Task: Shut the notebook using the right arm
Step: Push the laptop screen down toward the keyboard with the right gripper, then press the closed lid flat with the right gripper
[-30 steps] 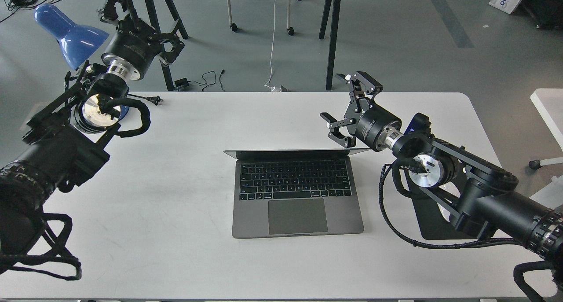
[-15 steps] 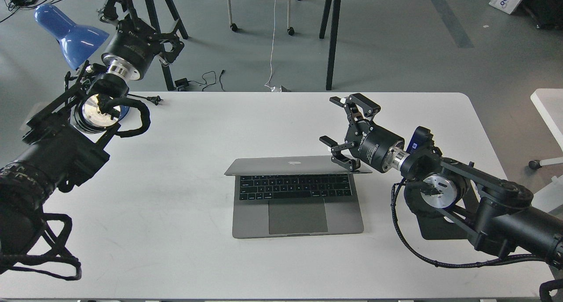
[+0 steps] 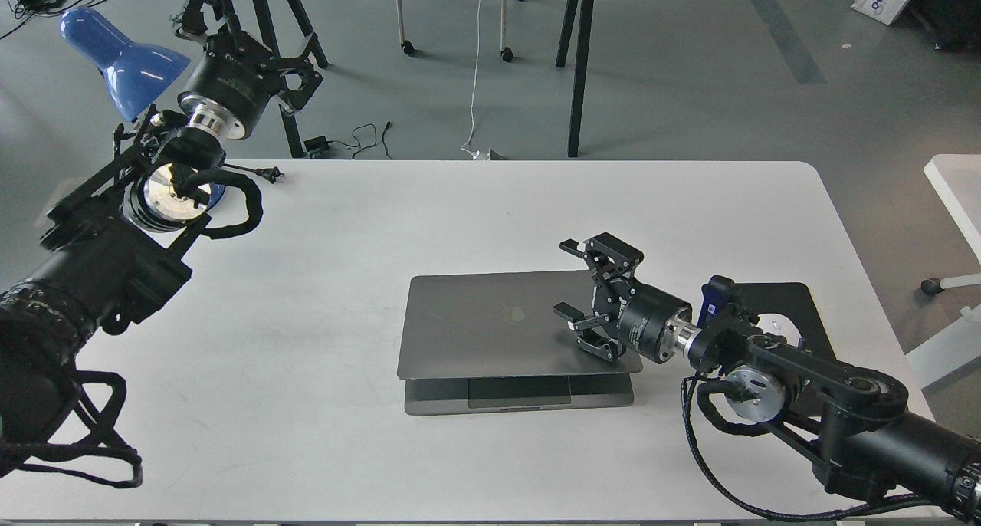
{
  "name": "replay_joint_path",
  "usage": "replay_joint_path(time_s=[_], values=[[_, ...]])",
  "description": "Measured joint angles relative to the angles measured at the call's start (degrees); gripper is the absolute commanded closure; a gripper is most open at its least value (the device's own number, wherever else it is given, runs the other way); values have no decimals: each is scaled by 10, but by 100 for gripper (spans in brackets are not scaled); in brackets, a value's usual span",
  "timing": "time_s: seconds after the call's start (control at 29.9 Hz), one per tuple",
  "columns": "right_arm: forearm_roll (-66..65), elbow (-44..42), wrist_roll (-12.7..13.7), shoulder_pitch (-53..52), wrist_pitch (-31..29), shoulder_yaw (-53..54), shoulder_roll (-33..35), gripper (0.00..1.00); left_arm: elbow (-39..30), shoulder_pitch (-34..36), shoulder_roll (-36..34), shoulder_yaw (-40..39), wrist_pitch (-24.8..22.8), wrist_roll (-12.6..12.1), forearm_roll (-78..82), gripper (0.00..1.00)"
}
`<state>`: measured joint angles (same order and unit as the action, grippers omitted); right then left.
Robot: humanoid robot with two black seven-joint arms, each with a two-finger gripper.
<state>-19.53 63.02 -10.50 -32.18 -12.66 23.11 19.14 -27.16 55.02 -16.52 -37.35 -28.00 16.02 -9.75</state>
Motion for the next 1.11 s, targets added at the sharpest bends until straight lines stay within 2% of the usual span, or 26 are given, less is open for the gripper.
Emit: replay_joint_path(time_s=[0.23,1.11], values=[[-46,-12,3,5,7,-31,-13,0,0,0,0,0,0,0,0,0],[-48,-41,3,9,11,-35,-24,0,0,-1,0,0,0,1,0,0]])
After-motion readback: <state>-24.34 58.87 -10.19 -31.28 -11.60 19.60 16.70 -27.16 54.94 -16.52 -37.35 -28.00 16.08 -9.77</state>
